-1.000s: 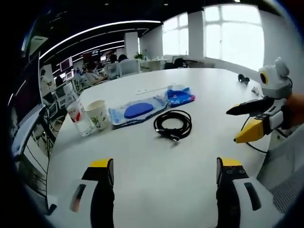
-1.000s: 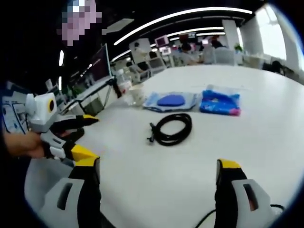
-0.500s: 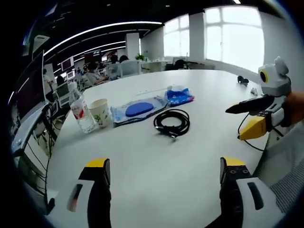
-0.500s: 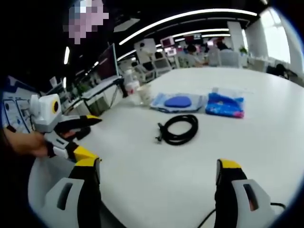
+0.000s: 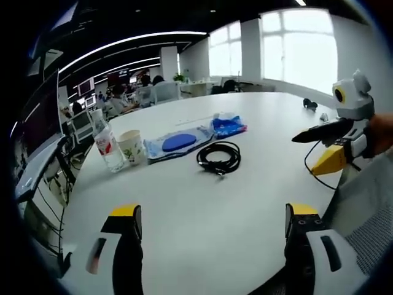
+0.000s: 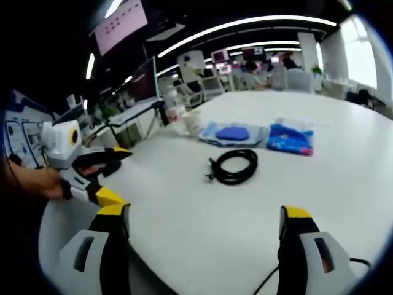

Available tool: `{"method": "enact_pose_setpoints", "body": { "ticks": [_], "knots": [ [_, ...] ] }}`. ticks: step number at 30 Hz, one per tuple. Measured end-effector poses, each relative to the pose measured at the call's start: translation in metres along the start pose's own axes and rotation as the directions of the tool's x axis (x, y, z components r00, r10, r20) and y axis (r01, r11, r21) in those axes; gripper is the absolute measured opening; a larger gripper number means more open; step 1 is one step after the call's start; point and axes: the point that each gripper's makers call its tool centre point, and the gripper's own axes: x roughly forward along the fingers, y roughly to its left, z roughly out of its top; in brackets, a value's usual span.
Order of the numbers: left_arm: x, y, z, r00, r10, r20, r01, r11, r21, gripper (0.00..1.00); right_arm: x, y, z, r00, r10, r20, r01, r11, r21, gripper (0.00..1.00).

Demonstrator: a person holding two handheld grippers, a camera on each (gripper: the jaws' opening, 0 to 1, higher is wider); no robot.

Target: Arrange the tabletop items into an orderly group along one side of the table until the central work area is clear of visible clutter.

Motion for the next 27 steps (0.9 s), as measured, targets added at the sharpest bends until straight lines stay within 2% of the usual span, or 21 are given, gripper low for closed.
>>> {"method": "enact_pose_setpoints", "body": {
  "ticks": [17, 25, 27],
  "knots": [
    [-0.015, -0.002, 0.009, 0.999, 0.004, 0.042, -0.004, 1.000, -0.004, 0.97, -0.019, 0.006, 0.000, 1.000, -0.014, 0.026, 0.014, 1.000, -0.016, 1.00],
    [-0.015, -0.001, 0.007, 0.999, 0.006, 0.034, -0.005, 1.000, -0.009, 0.97, -0.019, 0.010, -0.004, 1.000, -0.011, 0.019, 0.011, 1.000, -0.024, 1.00],
    [-0.015, 0.001, 0.008, 0.999, 0.015, 0.043, -0.014, 1.000, -0.011, 0.97, -0.020, 0.012, -0.004, 0.999, -0.009, 0.039, 0.009, 1.000, -0.013, 1.00]
  ]
}}
